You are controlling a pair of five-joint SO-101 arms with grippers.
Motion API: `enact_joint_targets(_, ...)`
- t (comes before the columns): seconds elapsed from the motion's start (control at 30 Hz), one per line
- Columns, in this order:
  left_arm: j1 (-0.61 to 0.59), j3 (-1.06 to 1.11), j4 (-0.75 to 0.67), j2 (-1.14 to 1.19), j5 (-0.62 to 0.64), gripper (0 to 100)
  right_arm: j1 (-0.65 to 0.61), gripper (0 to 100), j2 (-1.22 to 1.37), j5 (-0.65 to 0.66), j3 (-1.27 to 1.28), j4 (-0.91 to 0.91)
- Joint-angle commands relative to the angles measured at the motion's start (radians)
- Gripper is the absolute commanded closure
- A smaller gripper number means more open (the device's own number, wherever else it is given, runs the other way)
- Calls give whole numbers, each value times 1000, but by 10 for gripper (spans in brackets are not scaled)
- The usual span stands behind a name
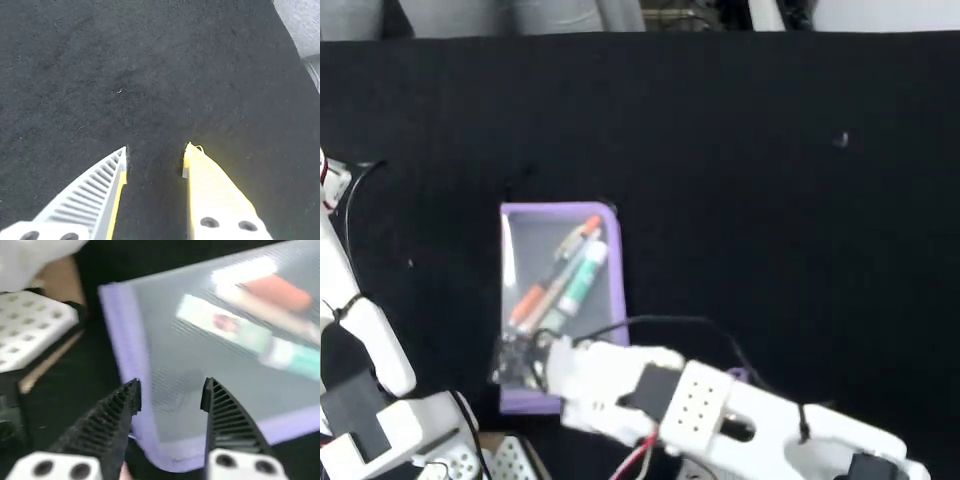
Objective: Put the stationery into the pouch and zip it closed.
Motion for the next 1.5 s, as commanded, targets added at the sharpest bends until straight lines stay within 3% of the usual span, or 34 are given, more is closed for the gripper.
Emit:
enact_joint_targets(0.0, -8, -5, -17, -9, 14, 812, 103, 800, 16, 60, -25, -9)
enact_joint_targets(0.3, -4, -5, -17, -9, 14, 812, 106, 800, 318, 72, -131, -8)
enact_joint_targets(0.7, -10, -4, -14, -9, 12, 812, 222, 804, 952, 80, -668, 104)
enact_joint_targets(1.1, -67, -12, -17, -9, 15, 812, 453, 804, 1075, 180, -897, 80)
enact_joint_targets(1.47, -70, -15, -17, -9, 15, 812, 287, 804, 843, 199, -857, 381)
